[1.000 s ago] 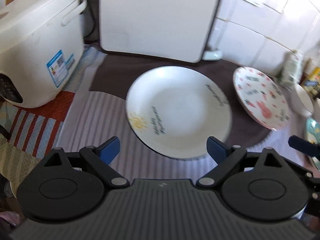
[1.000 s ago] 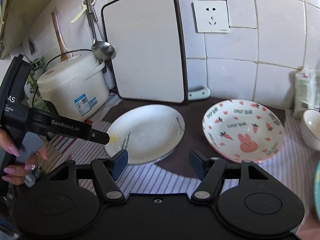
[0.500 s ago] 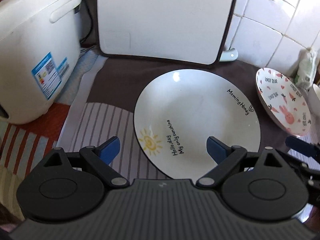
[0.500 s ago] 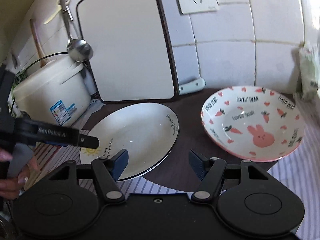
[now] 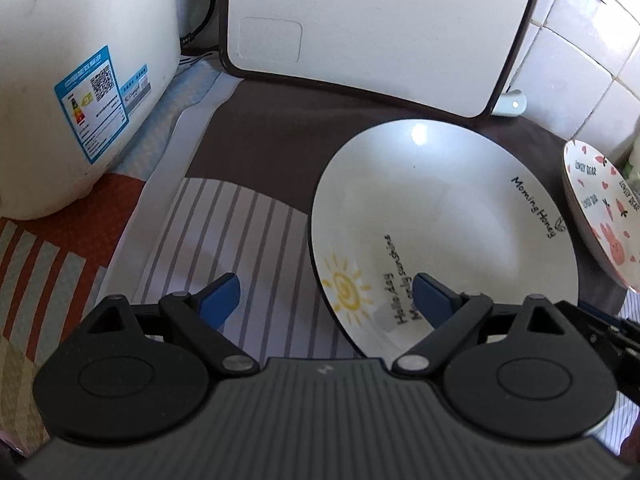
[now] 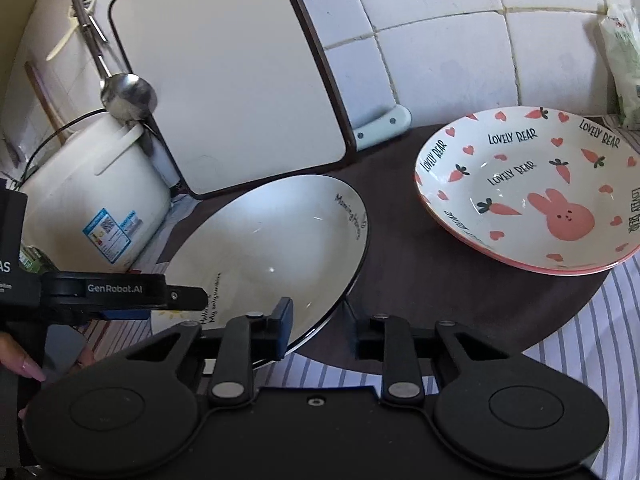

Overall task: Organize plates and bowls
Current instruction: 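Move both grippers to the white Morning Honey plate rim and close, then lift the white plate and carry it over the Lovely Bear bowl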

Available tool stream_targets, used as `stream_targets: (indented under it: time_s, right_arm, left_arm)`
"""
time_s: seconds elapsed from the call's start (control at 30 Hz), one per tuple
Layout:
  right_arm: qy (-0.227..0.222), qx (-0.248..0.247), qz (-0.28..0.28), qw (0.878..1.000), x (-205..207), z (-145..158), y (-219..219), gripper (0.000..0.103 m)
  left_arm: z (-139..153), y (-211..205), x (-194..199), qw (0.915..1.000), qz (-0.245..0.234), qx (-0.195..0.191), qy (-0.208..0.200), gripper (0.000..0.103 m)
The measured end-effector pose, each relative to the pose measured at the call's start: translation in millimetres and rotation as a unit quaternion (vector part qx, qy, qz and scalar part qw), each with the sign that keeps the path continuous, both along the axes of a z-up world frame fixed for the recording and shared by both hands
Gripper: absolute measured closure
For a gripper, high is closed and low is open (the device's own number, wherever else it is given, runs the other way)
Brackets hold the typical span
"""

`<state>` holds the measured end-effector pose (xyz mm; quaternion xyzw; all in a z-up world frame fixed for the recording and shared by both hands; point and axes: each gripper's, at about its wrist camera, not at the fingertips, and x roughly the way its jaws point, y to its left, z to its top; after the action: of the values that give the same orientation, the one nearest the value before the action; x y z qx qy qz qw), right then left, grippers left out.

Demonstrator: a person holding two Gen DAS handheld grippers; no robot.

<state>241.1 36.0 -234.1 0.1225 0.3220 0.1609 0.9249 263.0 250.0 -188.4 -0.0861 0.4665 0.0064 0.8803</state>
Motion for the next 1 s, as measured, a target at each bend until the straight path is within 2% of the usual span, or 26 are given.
stream_targets:
  time_s: [0.07,0.13,0.2,0.27,0.3,0.33,0.37,0.43,0.5,0.7,1.0]
  right_arm:
    - [0.005,0.003,-0.003,1.0,1.8,-0.6,-2.0,0.079]
    - [0.009,0.011,-0.003,1.0,3.4,-1.2,-4.5,0.079]
    - [0.012,0.016,-0.005,1.0,4.5,-1.6,-5.7,0.08]
    - [0.012,0.017,-0.007,1.0,4.3,-2.1,-5.0,0.08]
    - [0.012,0.016,-0.007,1.0,3.9,-2.2,-4.5,0.08]
    - [0.012,0.016,-0.008,1.0,3.7,-2.3,-4.3,0.08]
    - [0.014,0.019,-0.01,1.0,4.4,-2.4,-4.5,0.08]
    - [0.02,0.024,-0.013,0.999,6.9,-2.7,-5.0,0.08]
    - [0.027,0.028,-0.015,0.999,10.1,-3.6,-5.1,0.08]
    - [0.046,0.036,-0.021,0.998,21.2,-10.2,-1.3,0.08]
    - [0.035,0.035,-0.025,0.998,20.3,-13.9,1.5,0.08]
  left_arm:
    - [-1.2,-0.1,5.2,0.9998,-0.01,-0.007,0.018,0.017]
    - [0.0,-2.6,6.8,0.9998,-0.013,0.001,0.018,0.026]
    - [0.2,-6.6,5.1,0.9996,-0.017,0.017,0.013,0.03]
    - [-0.4,-5.1,2.8,0.9998,-0.014,0.011,0.007,0.034]
    - [-0.2,-4.7,1.3,0.9998,-0.014,0.012,0.003,0.039]
    - [0.7,-3.8,0.2,0.9998,-0.015,0.01,-0.002,0.049]
    - [1.6,-1.5,-0.3,0.9999,-0.013,0.006,-0.005,0.053]
    - [2.5,3.7,1.4,0.9999,-0.008,-0.013,-0.005,0.067]
    - [3.0,6.9,4.7,0.9993,-0.006,-0.036,-0.005,0.076]
    - [3.2,5.2,6.0,0.9988,0.004,-0.047,-0.011,0.078]
    - [1.4,5.1,4.4,0.9982,0.0,-0.056,-0.021,0.074]
